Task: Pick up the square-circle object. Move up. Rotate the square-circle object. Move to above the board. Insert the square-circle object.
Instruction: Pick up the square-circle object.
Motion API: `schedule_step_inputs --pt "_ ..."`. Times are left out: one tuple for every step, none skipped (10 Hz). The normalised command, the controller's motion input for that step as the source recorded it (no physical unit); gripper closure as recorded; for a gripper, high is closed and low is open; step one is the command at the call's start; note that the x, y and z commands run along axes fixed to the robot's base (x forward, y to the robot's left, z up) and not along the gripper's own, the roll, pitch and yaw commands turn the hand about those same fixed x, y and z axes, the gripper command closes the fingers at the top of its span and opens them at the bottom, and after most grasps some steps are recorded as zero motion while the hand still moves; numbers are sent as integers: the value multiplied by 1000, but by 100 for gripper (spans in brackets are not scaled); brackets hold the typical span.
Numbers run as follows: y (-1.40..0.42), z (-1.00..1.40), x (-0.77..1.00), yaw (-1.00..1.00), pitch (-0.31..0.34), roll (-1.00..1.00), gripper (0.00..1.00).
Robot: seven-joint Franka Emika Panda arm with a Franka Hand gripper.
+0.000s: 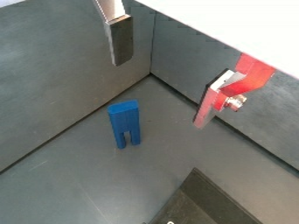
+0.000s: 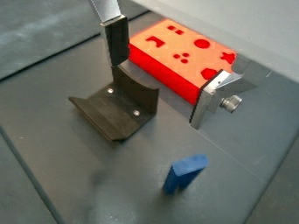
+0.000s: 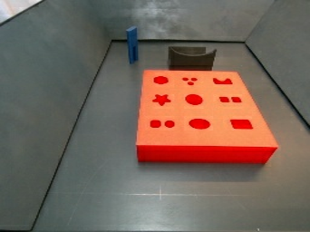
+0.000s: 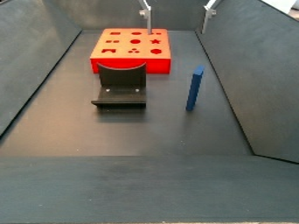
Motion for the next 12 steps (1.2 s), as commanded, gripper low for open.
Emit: schedule_step_inputs --pt "60 -534 -529 -669 0 -53 0" --pt "83 -563 -557 -657 0 -66 0" --pt "60 -531 -557 -634 -57 -140 0" --pt "20 -606 -520 -614 -144 -206 0" --pt "0 -566 -297 -474 -179 -237 0" --pt "49 -537 -11 -320 -180 -241 0" --pt "83 -534 0 -243 -166 -263 0" --pt "43 -494 0 -200 -156 -231 0" --pt "6 -509 0 -180 -137 -233 0" --pt "0 -503 0 -143 -124 -224 0" --pt "0 -454 0 -137 -90 -217 0" --pt "0 -400 0 -123 -97 -211 0"
